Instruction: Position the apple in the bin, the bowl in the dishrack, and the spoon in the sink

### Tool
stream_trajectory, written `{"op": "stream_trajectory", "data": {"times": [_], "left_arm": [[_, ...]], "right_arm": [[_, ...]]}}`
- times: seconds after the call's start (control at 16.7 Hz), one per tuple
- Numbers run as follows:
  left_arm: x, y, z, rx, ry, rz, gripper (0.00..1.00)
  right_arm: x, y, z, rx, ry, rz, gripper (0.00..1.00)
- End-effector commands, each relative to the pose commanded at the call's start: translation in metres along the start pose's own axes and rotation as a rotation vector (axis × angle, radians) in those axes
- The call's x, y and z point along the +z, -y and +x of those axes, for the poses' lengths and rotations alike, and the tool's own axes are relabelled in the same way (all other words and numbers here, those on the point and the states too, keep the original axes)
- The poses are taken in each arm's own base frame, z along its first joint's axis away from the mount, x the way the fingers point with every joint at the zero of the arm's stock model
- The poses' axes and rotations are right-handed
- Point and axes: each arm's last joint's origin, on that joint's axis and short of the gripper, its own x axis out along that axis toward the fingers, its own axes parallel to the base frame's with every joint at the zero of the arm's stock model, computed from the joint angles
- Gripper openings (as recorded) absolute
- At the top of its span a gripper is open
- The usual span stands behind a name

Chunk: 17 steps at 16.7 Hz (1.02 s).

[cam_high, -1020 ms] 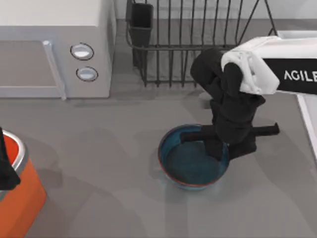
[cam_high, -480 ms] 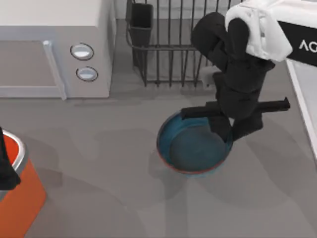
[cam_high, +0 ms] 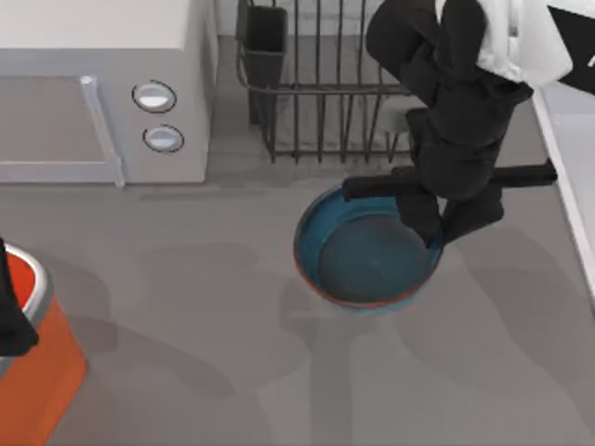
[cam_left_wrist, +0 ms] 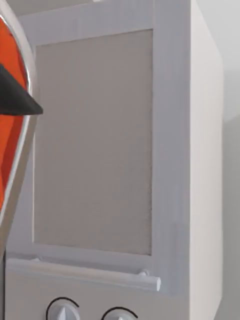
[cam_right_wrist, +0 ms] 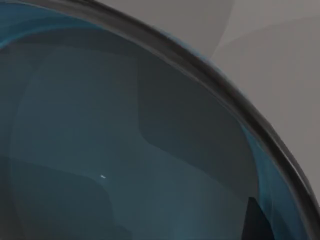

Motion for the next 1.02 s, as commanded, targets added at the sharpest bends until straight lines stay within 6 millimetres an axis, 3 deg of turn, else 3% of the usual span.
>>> {"op": "stream_trajectory", "data": {"times": [0.18,0.42,0.72,1.02], "left_arm": [[0.000,0.000,0.000,0.000,0.000,0.000,1.00],[0.000,0.000,0.000,0.000,0.000,0.000,1.00],[0.000,0.000,0.000,0.000,0.000,0.000,1.00],[0.000,0.000,0.000,0.000,0.000,0.000,1.00]], "right_arm": [[-0.003,-0.008,-0.008,-0.010,0.103,-0.050,0.00],[-0.014,-0.033,-0.036,-0.042,0.425,-0.176,0.00],[-0.046,-0.066,-0.089,-0.089,0.946,-0.249,0.00],[-0.095,-0.074,-0.154,-0.087,1.399,-0.094,0.00]]}}
